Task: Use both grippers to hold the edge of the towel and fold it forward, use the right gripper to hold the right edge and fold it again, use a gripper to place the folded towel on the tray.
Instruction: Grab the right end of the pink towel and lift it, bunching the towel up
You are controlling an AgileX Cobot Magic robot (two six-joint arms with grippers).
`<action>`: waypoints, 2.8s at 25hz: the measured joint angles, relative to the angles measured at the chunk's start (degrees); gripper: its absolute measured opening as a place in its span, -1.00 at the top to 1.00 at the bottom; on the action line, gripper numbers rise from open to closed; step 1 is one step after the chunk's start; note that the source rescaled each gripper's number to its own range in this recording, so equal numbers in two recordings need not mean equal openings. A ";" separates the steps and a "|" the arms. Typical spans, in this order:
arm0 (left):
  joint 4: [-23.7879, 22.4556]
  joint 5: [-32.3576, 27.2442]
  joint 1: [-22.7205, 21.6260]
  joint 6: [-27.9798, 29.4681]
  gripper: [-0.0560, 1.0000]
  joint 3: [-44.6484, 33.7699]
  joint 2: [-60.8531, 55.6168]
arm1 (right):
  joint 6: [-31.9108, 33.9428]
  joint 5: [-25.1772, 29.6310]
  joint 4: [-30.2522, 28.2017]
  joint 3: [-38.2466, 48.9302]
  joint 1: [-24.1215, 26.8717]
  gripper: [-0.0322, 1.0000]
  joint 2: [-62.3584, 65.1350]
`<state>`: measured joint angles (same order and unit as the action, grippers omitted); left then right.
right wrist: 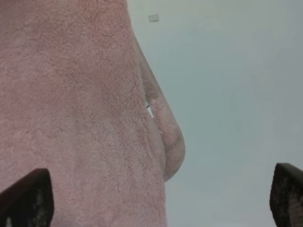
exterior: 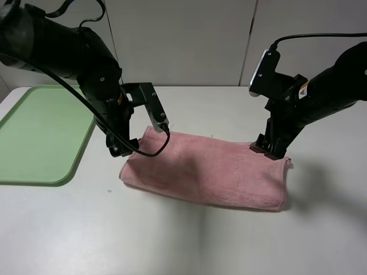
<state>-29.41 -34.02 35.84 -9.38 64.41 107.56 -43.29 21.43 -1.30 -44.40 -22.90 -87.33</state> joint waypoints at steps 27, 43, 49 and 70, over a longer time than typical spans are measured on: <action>0.50 -9.89 0.00 11.85 -1.00 0.00 -5.95 | 14.17 4.70 0.00 0.00 0.00 -1.00 4.84; 16.38 -17.22 0.06 15.74 -1.00 -0.20 -34.77 | 14.40 5.10 0.00 0.00 0.00 -1.00 5.82; 16.87 -17.75 0.06 15.79 -0.99 -5.28 -49.61 | 14.40 4.69 0.00 0.00 0.00 -1.00 5.82; 21.27 -25.86 0.06 17.77 -0.98 -26.89 -93.23 | 15.41 3.88 1.30 0.00 0.00 -1.00 5.82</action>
<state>-8.14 -59.88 35.90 8.39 37.53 14.33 -27.88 25.32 0.00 -44.40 -22.90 -81.52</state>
